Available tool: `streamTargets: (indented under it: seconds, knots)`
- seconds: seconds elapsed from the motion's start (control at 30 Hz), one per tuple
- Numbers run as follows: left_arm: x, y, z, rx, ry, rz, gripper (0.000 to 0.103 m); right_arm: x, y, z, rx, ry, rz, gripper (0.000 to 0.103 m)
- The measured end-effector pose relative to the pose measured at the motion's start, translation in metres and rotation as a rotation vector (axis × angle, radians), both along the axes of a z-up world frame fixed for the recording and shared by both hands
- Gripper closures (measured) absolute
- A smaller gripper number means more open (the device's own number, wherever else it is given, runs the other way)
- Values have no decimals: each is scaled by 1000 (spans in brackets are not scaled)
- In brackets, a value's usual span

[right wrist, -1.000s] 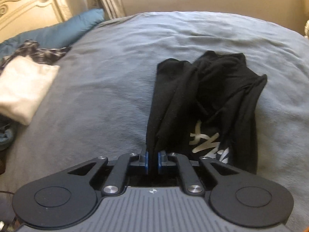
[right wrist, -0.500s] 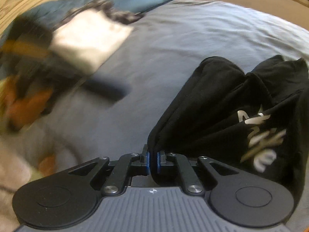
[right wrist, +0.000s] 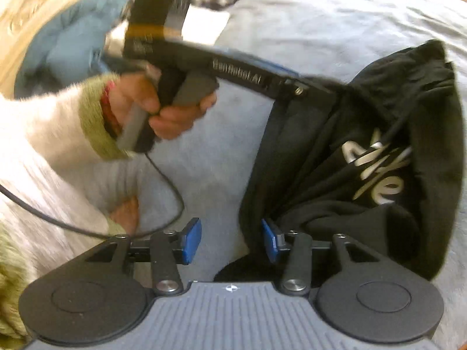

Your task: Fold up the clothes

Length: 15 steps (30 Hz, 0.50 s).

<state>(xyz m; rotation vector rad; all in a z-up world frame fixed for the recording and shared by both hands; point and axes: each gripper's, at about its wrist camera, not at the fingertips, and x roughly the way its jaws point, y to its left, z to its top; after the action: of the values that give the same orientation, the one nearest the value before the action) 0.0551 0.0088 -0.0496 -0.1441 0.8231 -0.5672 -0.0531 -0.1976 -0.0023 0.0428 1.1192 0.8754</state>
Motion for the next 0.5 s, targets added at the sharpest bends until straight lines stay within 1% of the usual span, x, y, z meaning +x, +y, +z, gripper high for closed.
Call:
streamTargets:
  seconds: [0.07,0.1,0.13,0.23,0.27,0.33,0.4,0.43,0.47,0.5]
  knots:
    - [4,3,3,12,-22,6,4,3,-19,6,46,10,-91,44]
    - [7,3,4,18,-27,5,3,4,-28,9,69,15,-136,39]
    - [12,3,2,29,-18,0,3,6,-38,11,92,19,-181,38]
    - [26,-4,-16,90,67,-9,5,10,-66,20,161,34,-317,38]
    - [29,-7,-22,114,96,-7,9,13,-80,15,160,49,-404,38]
    - [26,-11,-29,148,82,6,12,18,-107,3,156,81,-580,38]
    - [17,-15,-29,187,53,10,31,24,-119,-11,125,111,-685,38]
    - [15,-15,-28,191,61,14,37,26,-124,-18,107,121,-729,38]
    - [13,-15,-28,190,73,17,53,30,-127,-27,103,138,-754,38]
    - [10,-14,-28,190,85,21,66,34,-129,-35,99,156,-779,38]
